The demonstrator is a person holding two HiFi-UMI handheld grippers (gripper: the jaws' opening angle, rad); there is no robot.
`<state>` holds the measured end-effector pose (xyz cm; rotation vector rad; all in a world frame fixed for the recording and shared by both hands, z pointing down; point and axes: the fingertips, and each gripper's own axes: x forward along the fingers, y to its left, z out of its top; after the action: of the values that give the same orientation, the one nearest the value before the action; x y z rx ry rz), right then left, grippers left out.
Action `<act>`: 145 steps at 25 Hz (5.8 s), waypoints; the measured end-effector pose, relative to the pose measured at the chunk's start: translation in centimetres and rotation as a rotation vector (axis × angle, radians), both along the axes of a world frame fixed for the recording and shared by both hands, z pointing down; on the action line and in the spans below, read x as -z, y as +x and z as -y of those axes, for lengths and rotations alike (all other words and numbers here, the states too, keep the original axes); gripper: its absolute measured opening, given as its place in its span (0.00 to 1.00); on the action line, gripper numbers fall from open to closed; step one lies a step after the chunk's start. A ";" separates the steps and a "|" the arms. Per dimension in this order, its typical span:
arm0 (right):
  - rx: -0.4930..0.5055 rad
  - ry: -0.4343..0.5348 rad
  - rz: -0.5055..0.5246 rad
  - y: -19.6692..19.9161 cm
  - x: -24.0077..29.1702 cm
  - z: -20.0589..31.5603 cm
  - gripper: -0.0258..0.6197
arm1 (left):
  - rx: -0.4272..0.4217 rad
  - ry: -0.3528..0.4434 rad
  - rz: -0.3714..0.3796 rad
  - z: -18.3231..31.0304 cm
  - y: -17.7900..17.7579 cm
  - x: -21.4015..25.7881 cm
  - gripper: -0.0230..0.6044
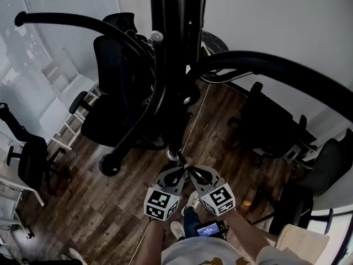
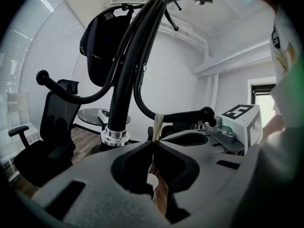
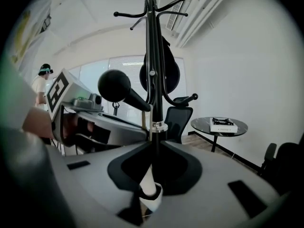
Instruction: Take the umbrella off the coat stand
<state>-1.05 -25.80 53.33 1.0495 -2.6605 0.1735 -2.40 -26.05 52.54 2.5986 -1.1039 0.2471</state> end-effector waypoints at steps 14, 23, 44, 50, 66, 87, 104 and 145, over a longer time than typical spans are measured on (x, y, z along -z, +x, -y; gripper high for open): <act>0.038 -0.003 0.117 -1.1 0.5 0.1 0.16 | 0.038 -0.052 -0.127 -0.4 -1.9 0.4 0.08; 0.040 -0.014 0.180 -1.4 0.6 -0.6 0.16 | 0.034 -0.058 -0.124 -0.6 -2.3 0.6 0.08; -0.027 -0.077 0.184 -2.3 0.0 0.6 0.06 | 0.049 -0.077 -0.141 -0.5 -2.2 0.5 0.07; -0.047 -0.133 0.255 -1.6 -0.1 0.6 0.06 | 0.059 -0.093 -0.171 -0.5 -1.9 0.3 0.07; -0.072 -0.150 0.320 -0.1 1.4 0.3 0.06 | 0.066 -0.113 -0.314 -0.6 -1.6 1.7 0.07; -0.110 -0.164 0.424 1.9 3.1 -0.4 0.06 | 0.008 -0.084 -0.306 -1.4 -0.2 3.6 0.07; -0.122 -0.147 0.447 3.0 4.2 -2.0 0.06 | -0.029 -0.064 -0.293 -2.8 0.8 4.7 0.07; -0.123 -0.076 0.362 3.2 7.0 -7.9 0.06 | -0.051 -0.005 -0.273 -7.8 0.9 7.5 0.07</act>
<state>2.13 -17.89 46.28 1.2606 -2.8731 0.5317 -1.47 -18.25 45.02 2.5614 -0.9408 -0.0926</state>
